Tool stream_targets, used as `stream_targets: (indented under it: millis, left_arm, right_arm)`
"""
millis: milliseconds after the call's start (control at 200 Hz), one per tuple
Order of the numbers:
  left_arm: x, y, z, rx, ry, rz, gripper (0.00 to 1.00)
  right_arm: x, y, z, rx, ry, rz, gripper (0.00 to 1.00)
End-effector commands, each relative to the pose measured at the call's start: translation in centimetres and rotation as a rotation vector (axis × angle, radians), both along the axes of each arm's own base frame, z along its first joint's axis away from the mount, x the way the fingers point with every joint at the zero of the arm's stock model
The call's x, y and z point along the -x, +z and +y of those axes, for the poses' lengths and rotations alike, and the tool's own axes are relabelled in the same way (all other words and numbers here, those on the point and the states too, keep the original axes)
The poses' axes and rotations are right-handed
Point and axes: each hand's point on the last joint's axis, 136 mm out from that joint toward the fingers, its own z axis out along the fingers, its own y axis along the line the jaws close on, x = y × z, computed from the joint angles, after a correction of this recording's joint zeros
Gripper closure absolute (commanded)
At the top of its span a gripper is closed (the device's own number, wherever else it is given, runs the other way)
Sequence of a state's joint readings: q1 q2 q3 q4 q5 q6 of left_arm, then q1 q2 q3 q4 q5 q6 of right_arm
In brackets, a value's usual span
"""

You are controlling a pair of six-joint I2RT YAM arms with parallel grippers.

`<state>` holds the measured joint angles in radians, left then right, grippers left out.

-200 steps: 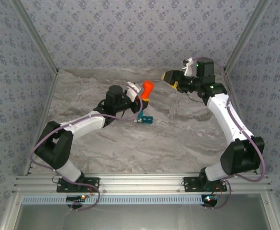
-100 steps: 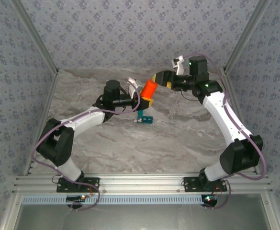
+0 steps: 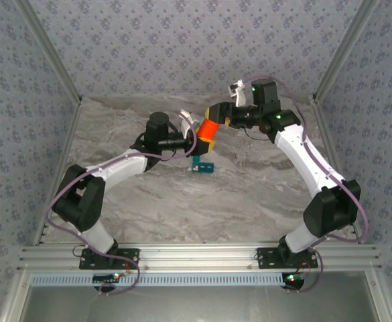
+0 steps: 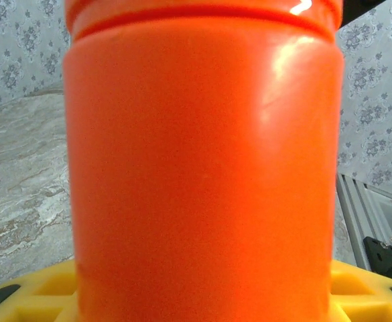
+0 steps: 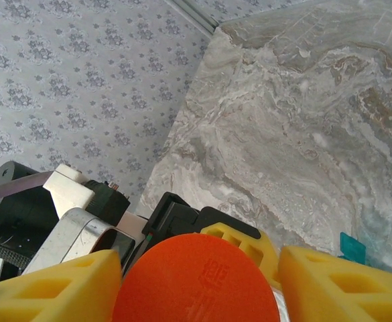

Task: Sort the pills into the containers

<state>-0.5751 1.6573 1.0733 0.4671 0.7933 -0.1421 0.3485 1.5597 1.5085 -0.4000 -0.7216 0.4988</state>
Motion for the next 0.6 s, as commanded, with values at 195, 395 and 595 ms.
stream_targets:
  millis: [195, 395, 595]
  left_arm:
    - [-0.36, 2.17, -0.48, 0.044, -0.014, -0.04, 1.0]
    - [-0.56, 2.07, -0.39, 0.042, -0.003, -0.038, 1.0]
    - [-0.6, 2.13, -0.4, 0.042, 0.002, -0.041, 1.0]
  right_arm:
    - [0.56, 0.15, 0.44, 0.014, 0.009, -0.01, 0.43]
    - [0.93, 0.11, 0.83, 0.017, 0.006, -0.017, 0.42]
    - [0.94, 0.32, 0.8, 0.016, 0.002, -0.02, 0.38]
